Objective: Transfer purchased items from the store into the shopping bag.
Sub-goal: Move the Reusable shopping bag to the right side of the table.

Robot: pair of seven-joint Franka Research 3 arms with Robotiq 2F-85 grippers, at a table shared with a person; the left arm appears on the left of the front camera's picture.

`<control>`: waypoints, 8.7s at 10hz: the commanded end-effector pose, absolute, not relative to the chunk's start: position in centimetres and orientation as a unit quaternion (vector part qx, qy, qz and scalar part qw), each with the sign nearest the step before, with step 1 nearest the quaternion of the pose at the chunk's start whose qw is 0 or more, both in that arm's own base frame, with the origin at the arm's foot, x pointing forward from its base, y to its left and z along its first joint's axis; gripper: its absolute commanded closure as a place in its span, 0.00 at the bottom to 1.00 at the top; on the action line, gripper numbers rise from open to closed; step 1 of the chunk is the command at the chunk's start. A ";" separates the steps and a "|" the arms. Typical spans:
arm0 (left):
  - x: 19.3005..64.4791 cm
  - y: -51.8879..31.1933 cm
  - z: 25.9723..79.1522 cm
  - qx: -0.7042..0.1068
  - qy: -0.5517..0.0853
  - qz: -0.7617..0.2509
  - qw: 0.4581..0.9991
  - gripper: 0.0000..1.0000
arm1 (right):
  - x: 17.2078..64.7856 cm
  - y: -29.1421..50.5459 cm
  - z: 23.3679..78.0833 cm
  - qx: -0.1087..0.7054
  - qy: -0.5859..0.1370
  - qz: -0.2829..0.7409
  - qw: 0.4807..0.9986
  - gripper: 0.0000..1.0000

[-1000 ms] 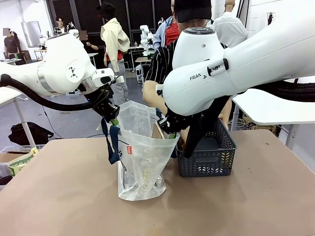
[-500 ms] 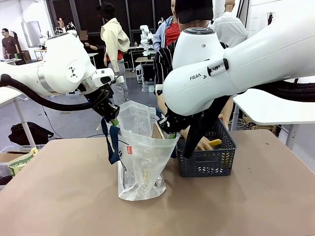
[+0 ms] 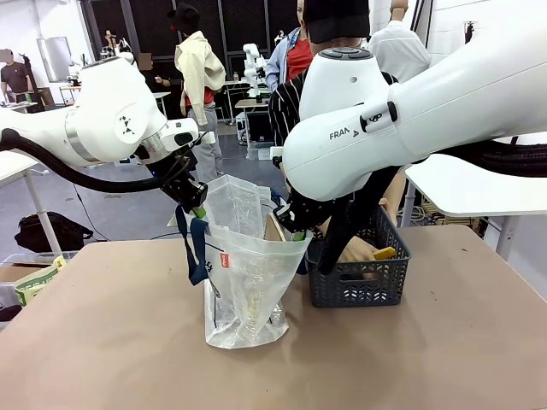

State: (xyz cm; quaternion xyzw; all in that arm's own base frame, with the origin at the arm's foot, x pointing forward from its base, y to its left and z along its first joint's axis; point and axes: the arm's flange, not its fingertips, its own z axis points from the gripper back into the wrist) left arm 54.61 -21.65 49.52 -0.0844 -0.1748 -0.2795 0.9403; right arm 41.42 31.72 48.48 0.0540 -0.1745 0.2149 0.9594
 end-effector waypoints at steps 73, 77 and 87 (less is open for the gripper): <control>58.4 -19.8 47.1 -0.437 -0.113 -0.366 0.814 1.00 | 43.6 46.1 48.2 0.088 -0.171 0.529 0.827 1.00; 59.2 -19.3 46.5 -0.477 -0.105 -0.383 0.784 1.00 | 43.8 47.3 47.7 0.110 -0.155 0.572 0.798 1.00; 59.9 -19.8 46.3 -0.519 -0.110 -0.436 0.727 0.13 | 44.1 49.7 46.3 0.086 -0.128 0.597 0.787 1.00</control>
